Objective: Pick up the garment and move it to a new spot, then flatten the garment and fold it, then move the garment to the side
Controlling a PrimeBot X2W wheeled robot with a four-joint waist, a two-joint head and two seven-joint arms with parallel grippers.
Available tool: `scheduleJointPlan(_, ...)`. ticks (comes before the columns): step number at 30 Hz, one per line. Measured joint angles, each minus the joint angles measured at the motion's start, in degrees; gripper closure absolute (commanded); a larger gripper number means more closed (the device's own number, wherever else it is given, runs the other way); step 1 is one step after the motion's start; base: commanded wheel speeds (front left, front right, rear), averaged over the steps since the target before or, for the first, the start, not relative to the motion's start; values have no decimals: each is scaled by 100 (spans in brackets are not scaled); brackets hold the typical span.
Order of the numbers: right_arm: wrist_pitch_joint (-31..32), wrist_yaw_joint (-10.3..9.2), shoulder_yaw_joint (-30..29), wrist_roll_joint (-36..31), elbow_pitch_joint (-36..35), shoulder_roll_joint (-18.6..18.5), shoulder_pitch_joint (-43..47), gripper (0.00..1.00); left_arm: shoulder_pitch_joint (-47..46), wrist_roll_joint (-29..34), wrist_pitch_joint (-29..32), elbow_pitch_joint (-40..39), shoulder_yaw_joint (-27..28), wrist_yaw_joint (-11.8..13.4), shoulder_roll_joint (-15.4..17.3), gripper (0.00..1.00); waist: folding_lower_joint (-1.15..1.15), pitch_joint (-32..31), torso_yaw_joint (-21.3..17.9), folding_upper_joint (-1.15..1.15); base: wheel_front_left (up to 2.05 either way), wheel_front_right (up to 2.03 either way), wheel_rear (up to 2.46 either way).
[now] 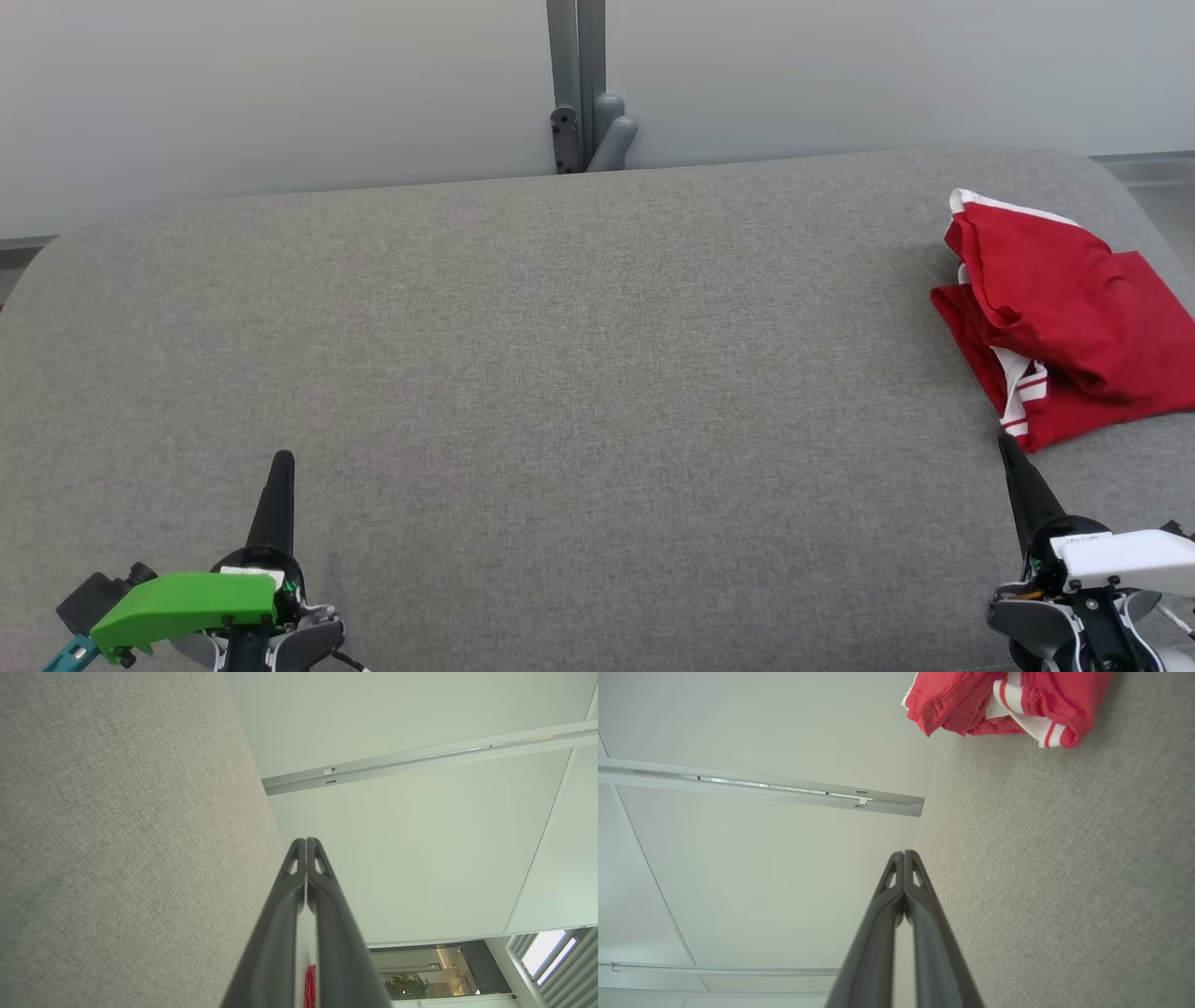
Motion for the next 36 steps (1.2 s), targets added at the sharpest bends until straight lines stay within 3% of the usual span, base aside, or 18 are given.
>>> scheduleJointPlan(24,290,0,-34,1123,11,13,-124,100,-102,-903,243,-81,65,0,5,100,0,-12,68,0,0,0,0)
scheduleJointPlan(36,291,0,-34,1141,12,15,-132,100,-111,-921,243,-85,73,0,5,100,0,-12,69,0,0,0,0)
